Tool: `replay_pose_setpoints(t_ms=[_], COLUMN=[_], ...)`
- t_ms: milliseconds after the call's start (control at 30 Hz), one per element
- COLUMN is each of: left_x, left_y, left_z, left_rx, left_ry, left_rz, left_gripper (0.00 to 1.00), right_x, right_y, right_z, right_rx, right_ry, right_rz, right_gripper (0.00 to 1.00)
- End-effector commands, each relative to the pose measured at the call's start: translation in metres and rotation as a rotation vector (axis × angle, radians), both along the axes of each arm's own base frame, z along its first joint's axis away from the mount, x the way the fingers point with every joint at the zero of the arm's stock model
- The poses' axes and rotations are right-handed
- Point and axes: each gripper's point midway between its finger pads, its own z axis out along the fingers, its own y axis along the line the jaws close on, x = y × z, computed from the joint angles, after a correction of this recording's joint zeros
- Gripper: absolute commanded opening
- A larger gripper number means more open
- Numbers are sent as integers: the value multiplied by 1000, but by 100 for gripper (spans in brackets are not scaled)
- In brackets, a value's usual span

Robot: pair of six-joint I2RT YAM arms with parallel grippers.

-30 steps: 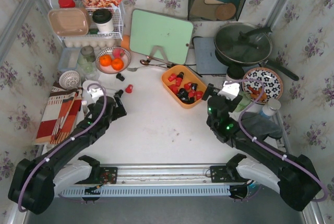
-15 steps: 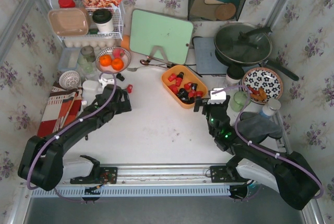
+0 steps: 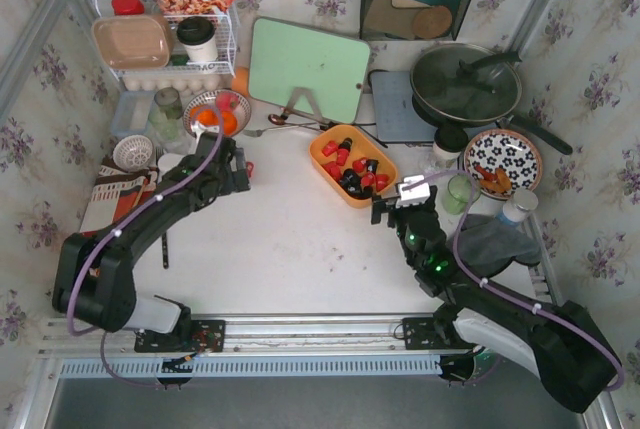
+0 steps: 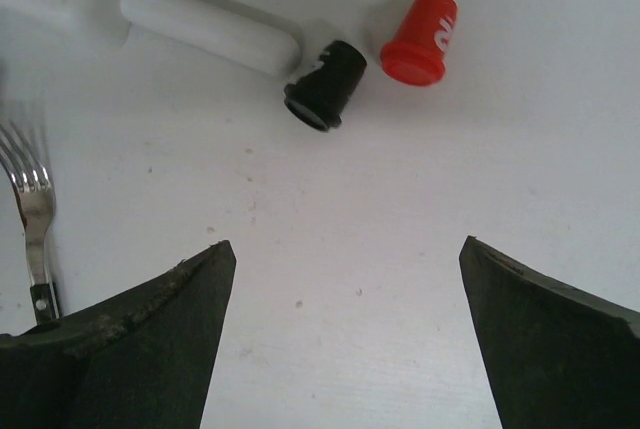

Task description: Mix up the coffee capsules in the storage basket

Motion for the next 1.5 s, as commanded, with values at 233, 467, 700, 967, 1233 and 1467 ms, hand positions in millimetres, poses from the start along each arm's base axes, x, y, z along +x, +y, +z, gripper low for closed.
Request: replay_pose_setpoints(t_ms=[233,467,700,967,1233,1467], left_x=[31,54,64,75,79,79], left_y=[11,16,20,26,21,15], left_z=[-32,-43,-49,-53,-60,-64], left_rx=[56,-17,-21,39,30,13], left_ry=[190,282,339,414,467,493], left_rz=[-18,-61,-93,-165,-227,-258], left_gripper=[89,66,66,59,49,46], right_x=[-7,-12,-11,-9,-8,-9], right_y=[-3,-6,-7,-6,-6,-6], right_z=[22,31,28,22,22,23], right_rx=[48,78,71,55,51,53], right_ry=[-76,-112,-106,-90,-90,-93], right_rz=[15,16,9,9,6,9], right_gripper=[100,100,100,100,100,100])
